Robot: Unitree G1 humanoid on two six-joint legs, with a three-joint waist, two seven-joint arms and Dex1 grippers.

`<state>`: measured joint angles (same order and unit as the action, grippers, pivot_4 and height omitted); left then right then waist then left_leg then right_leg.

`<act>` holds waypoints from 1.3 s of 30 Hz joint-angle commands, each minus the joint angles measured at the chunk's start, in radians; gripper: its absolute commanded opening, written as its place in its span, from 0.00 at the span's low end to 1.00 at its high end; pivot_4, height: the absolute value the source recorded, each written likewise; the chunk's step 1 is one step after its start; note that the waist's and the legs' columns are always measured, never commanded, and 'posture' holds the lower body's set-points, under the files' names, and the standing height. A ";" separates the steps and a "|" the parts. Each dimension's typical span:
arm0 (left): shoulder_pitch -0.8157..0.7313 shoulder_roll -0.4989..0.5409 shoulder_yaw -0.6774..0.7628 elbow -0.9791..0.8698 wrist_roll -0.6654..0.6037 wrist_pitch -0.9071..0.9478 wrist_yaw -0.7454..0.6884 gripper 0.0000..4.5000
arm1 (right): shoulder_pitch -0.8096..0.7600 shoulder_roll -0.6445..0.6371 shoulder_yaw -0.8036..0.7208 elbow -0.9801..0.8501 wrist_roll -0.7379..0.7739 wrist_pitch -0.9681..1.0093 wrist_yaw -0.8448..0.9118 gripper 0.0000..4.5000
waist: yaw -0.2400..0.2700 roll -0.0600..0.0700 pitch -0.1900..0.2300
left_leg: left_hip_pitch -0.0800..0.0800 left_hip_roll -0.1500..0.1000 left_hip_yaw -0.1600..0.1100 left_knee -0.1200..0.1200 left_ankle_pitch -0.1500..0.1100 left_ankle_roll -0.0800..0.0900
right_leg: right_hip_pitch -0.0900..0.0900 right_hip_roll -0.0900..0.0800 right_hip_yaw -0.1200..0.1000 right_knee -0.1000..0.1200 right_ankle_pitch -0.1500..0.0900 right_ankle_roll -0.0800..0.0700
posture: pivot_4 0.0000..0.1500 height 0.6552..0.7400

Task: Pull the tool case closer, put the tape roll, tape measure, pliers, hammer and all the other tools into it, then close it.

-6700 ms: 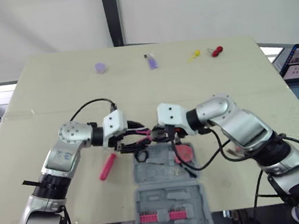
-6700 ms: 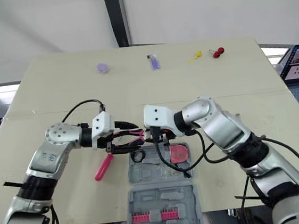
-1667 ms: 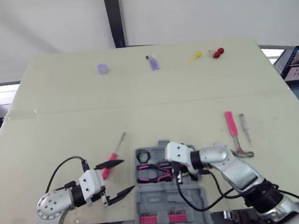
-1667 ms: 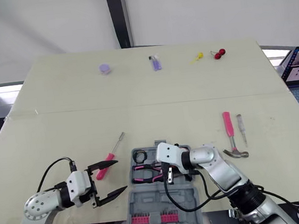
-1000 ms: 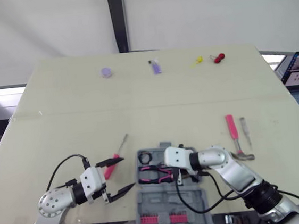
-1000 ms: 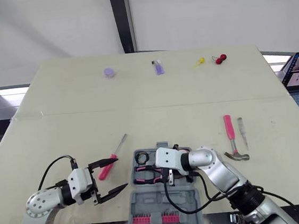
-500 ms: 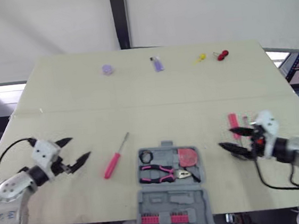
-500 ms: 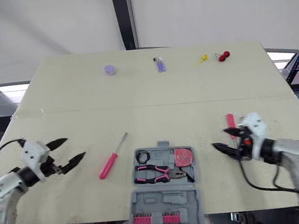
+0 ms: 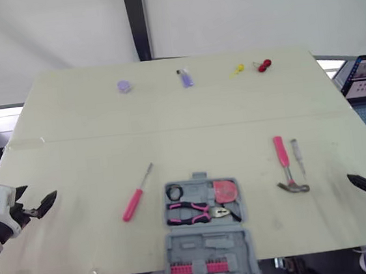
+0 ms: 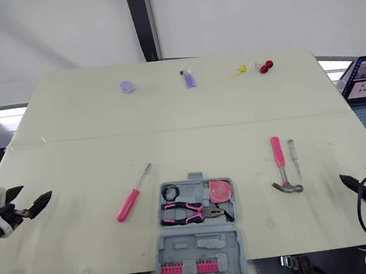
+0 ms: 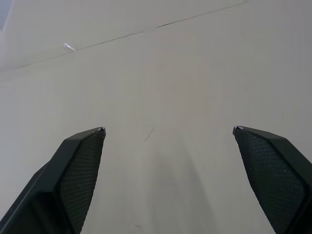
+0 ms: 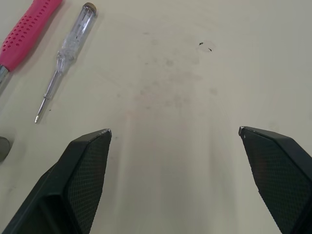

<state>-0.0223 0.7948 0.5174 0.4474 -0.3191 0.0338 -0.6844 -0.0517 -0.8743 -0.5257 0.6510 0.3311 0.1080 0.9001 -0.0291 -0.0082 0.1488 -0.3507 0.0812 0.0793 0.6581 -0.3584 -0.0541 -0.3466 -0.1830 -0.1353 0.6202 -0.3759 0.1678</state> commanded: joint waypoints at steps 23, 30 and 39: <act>-0.115 0.021 -0.720 -0.679 0.044 0.436 -0.402 0.00 | 0.171 -0.110 0.525 -1.067 -0.004 0.412 0.150 0.01 | 0.037 0.002 0.001 | -0.002 0.000 -0.001 0.004 -0.001 0.000 | 0.000 0.000 0.001 0.001 0.000 0.000 | 1.00 1.00; -0.155 -0.045 -0.850 -0.666 0.097 0.506 -0.386 0.00 | 0.109 -0.096 0.689 -1.100 -0.102 0.442 0.125 0.01 | 0.055 0.001 0.001 | -0.003 0.000 -0.001 0.006 -0.001 0.000 | -0.001 0.000 0.001 0.000 0.000 0.000 | 1.00 1.00; -0.175 -0.086 -0.903 -0.647 0.169 0.482 -0.343 0.00 | 0.067 -0.059 0.763 -1.118 -0.120 0.492 0.110 0.01 | 0.058 0.001 0.001 | -0.004 0.000 -0.001 0.007 -0.001 0.000 | 0.000 0.000 0.001 0.001 0.000 0.000 | 1.00 1.00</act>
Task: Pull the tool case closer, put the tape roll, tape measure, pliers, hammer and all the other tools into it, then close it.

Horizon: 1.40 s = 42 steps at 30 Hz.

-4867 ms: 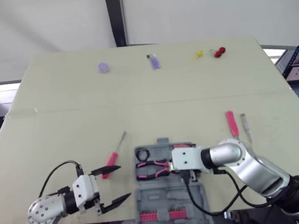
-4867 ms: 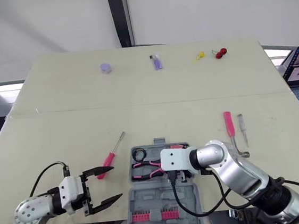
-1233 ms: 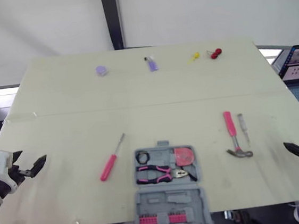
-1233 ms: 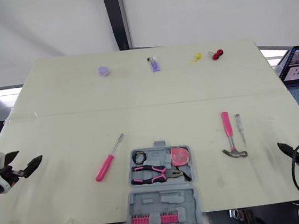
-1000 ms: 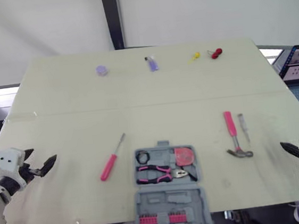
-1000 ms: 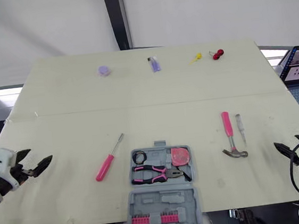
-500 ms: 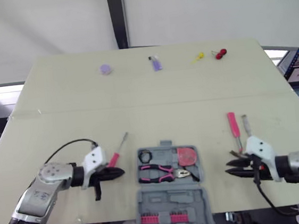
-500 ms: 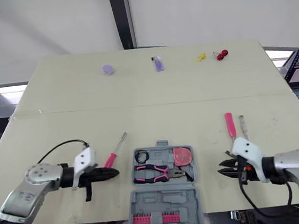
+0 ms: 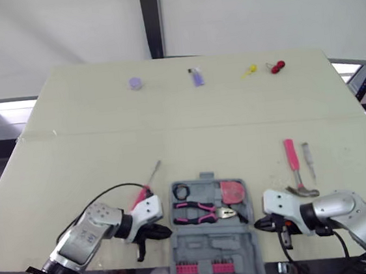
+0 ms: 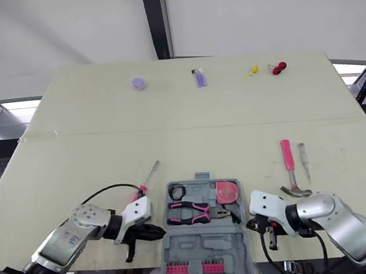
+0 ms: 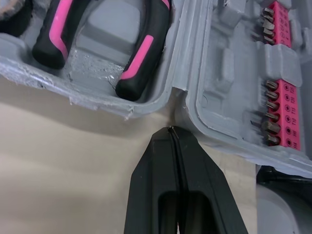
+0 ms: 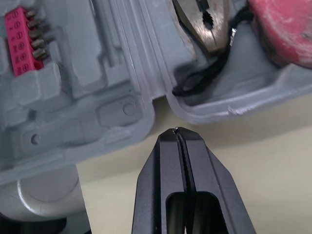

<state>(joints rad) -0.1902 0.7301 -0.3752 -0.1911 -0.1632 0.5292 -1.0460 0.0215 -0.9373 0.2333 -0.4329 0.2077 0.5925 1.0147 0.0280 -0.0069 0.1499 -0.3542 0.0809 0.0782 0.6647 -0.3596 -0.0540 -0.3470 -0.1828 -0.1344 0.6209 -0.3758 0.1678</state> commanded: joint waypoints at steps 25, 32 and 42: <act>-0.179 -0.181 0.065 0.173 0.116 -0.142 0.146 0.00 | -0.244 0.154 0.007 0.201 -0.083 -0.033 -0.048 0.01 | -0.005 0.000 0.000 | 0.000 0.000 -0.001 0.001 0.000 0.000 | 0.000 0.000 -0.001 0.000 0.000 0.000 | 1.00 1.00; -0.181 -0.191 0.071 0.180 0.116 -0.143 0.145 0.00 | -0.256 0.175 0.002 0.212 -0.101 -0.041 -0.054 0.01 | -0.005 0.000 0.000 | 0.000 0.000 -0.001 0.001 0.000 0.000 | 0.000 0.000 -0.001 0.001 0.000 0.000 | 1.00 1.00; -0.168 -0.189 0.063 0.161 0.114 -0.130 0.126 0.00 | -0.240 0.175 0.006 0.197 -0.098 -0.031 -0.044 0.01 | -0.005 0.000 0.000 | 0.000 0.000 -0.001 0.001 0.000 0.000 | 0.000 0.000 -0.001 0.001 0.000 0.000 | 1.00 1.00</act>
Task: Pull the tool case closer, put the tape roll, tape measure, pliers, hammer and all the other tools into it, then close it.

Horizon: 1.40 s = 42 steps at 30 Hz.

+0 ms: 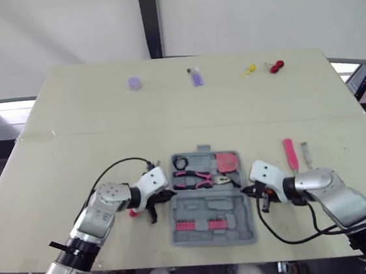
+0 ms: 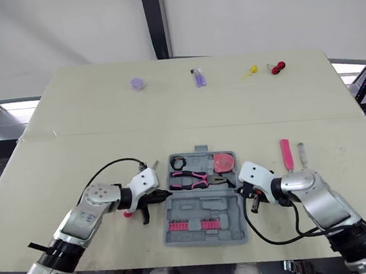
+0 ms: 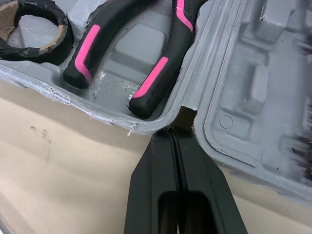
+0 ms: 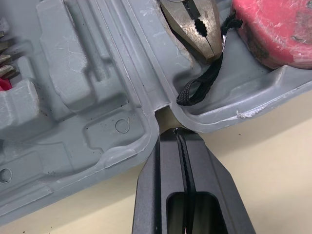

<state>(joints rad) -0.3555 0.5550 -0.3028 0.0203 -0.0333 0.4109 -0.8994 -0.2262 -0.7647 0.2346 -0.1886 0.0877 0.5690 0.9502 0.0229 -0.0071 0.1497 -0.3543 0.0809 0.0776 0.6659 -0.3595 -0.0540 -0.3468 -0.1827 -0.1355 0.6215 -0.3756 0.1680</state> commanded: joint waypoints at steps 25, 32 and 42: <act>0.004 -0.016 -0.008 -0.059 -0.008 -0.011 -0.030 0.00 | 0.024 0.031 0.007 -0.060 -0.005 0.003 -0.008 0.01 | 0.000 0.000 0.000 | 0.000 0.000 0.000 0.000 0.000 0.000 | 0.000 0.000 0.000 0.000 0.000 0.000 | 1.00 1.00; 0.007 -0.016 -0.009 -0.062 -0.010 -0.011 -0.031 0.00 | 0.021 0.038 0.000 -0.044 -0.020 -0.008 -0.016 0.01 | 0.000 0.000 0.000 | 0.000 0.000 0.000 0.000 0.000 0.000 | 0.000 0.000 0.000 0.000 0.000 0.000 | 1.00 1.00; 0.005 -0.015 -0.012 -0.060 -0.008 -0.013 -0.033 0.00 | 0.038 0.040 0.012 -0.064 -0.019 0.003 -0.015 0.01 | 0.000 0.000 0.000 | 0.000 0.000 0.000 0.000 0.000 0.000 | 0.000 0.000 0.000 0.000 0.000 0.000 | 1.00 1.00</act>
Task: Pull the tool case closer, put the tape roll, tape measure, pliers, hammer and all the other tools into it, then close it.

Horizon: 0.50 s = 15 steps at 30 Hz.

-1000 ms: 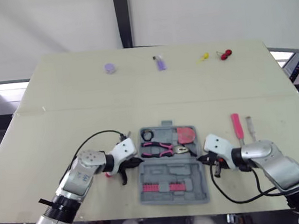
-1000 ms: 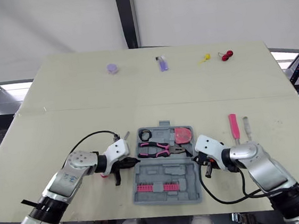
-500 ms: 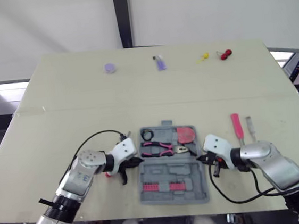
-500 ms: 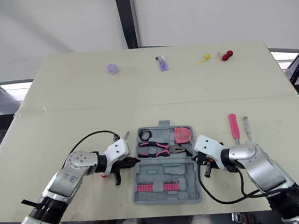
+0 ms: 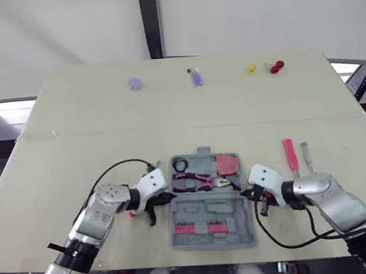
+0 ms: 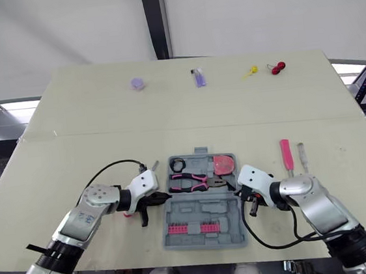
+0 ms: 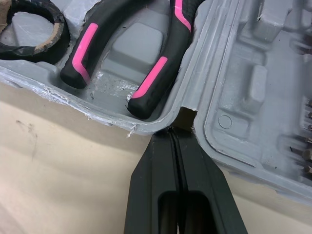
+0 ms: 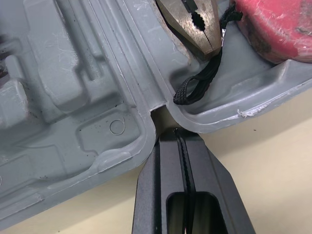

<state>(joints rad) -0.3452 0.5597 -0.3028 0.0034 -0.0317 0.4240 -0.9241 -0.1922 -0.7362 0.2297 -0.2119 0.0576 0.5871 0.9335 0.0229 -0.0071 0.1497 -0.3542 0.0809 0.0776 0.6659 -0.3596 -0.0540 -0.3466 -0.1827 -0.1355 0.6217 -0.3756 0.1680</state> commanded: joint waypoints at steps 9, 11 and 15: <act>-0.012 -0.024 -0.012 -0.037 -0.007 -0.031 -0.008 0.00 | -0.007 0.019 0.017 -0.032 0.003 -0.017 -0.007 0.01 | 0.000 0.000 0.000 | 0.000 0.000 0.000 0.000 0.000 0.000 | 0.000 0.000 0.000 0.000 0.000 0.000 | 1.00 1.00; -0.012 -0.025 -0.013 -0.039 -0.007 -0.030 -0.007 0.00 | -0.007 0.021 0.016 -0.031 0.002 -0.016 -0.008 0.01 | 0.000 0.000 0.000 | 0.000 0.000 0.000 0.000 0.000 0.000 | 0.000 0.000 0.000 0.000 0.000 0.000 | 1.00 1.00; -0.006 -0.026 -0.015 -0.045 -0.007 -0.028 -0.005 0.00 | -0.003 0.024 0.020 -0.034 0.001 -0.015 -0.006 0.01 | 0.000 0.000 0.000 | 0.000 0.000 0.000 0.000 0.000 0.000 | 0.000 0.000 0.000 0.000 0.000 0.000 | 1.00 1.00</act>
<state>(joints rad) -0.3452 0.5563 -0.3030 0.0035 -0.0302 0.4239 -0.9237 -0.1925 -0.7324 0.2297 -0.2128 0.0500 0.5871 0.9329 0.0230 -0.0071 0.1497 -0.3542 0.0809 0.0776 0.6660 -0.3595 -0.0540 -0.3464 -0.1827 -0.1355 0.6217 -0.3756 0.1680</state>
